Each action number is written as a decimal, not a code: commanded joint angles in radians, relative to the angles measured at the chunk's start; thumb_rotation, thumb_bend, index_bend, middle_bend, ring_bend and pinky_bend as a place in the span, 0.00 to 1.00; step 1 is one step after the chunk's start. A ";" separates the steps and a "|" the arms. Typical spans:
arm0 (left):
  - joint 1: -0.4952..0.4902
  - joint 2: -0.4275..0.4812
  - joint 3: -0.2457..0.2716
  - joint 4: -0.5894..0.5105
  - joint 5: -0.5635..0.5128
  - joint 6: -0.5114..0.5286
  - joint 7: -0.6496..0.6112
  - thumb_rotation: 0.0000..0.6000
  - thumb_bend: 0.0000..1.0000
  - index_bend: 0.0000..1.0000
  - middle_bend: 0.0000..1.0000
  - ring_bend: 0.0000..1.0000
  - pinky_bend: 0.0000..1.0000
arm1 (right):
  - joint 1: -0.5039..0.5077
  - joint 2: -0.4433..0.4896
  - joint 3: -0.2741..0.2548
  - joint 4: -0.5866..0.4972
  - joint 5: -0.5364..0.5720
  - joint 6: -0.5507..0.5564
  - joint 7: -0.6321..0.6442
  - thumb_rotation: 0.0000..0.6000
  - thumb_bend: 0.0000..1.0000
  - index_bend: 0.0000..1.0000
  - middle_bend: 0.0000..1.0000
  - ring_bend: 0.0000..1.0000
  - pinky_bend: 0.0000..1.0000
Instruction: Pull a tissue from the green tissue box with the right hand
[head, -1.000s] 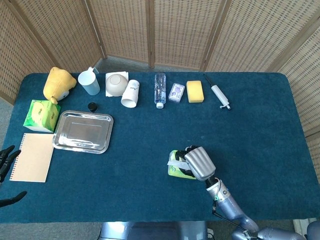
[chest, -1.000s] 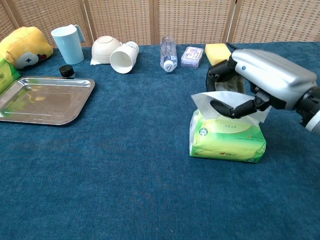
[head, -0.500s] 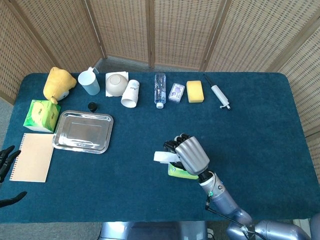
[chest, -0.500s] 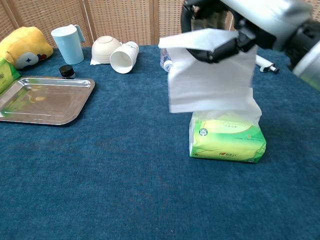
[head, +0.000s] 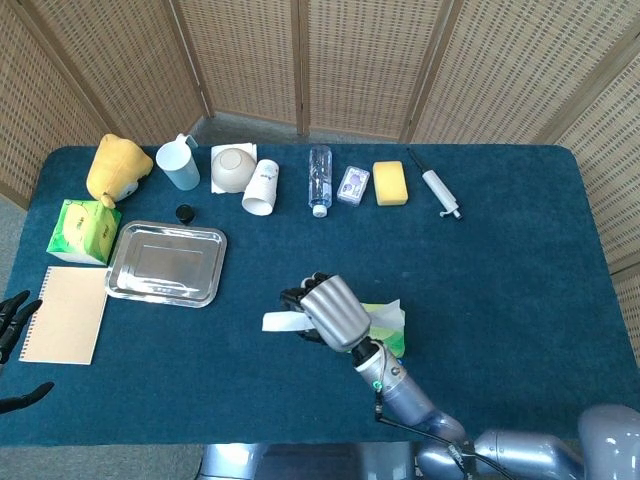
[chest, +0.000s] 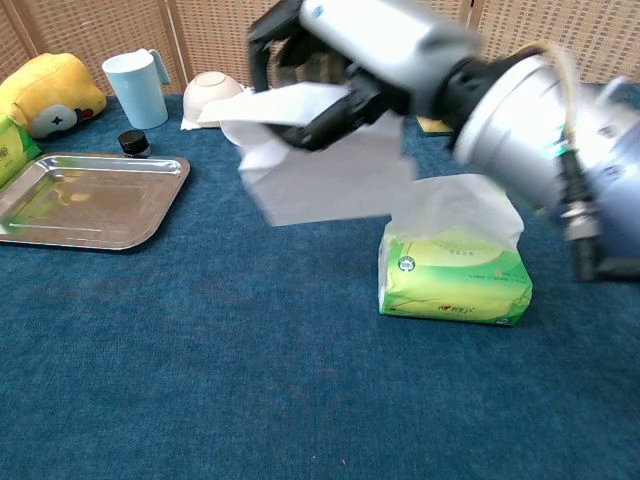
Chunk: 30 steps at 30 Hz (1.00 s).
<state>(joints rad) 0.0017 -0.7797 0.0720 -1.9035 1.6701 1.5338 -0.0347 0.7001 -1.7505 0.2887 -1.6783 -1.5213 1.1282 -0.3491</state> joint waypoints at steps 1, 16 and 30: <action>0.000 0.001 0.001 0.001 -0.001 -0.001 -0.004 1.00 0.00 0.00 0.00 0.00 0.00 | 0.055 -0.092 -0.004 0.051 0.056 -0.052 -0.052 1.00 0.53 0.73 0.74 0.65 0.62; -0.003 0.011 0.000 0.014 -0.010 -0.006 -0.043 1.00 0.00 0.00 0.00 0.00 0.00 | 0.116 -0.212 -0.011 0.214 0.240 -0.148 -0.083 1.00 0.53 0.47 0.51 0.45 0.52; 0.004 0.014 0.004 0.010 0.003 0.010 -0.042 1.00 0.00 0.00 0.00 0.00 0.00 | 0.082 -0.027 -0.029 -0.031 0.245 -0.078 -0.202 1.00 0.20 0.00 0.00 0.00 0.15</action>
<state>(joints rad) 0.0057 -0.7655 0.0754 -1.8933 1.6729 1.5441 -0.0769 0.7951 -1.8170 0.2627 -1.6625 -1.2615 1.0263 -0.5309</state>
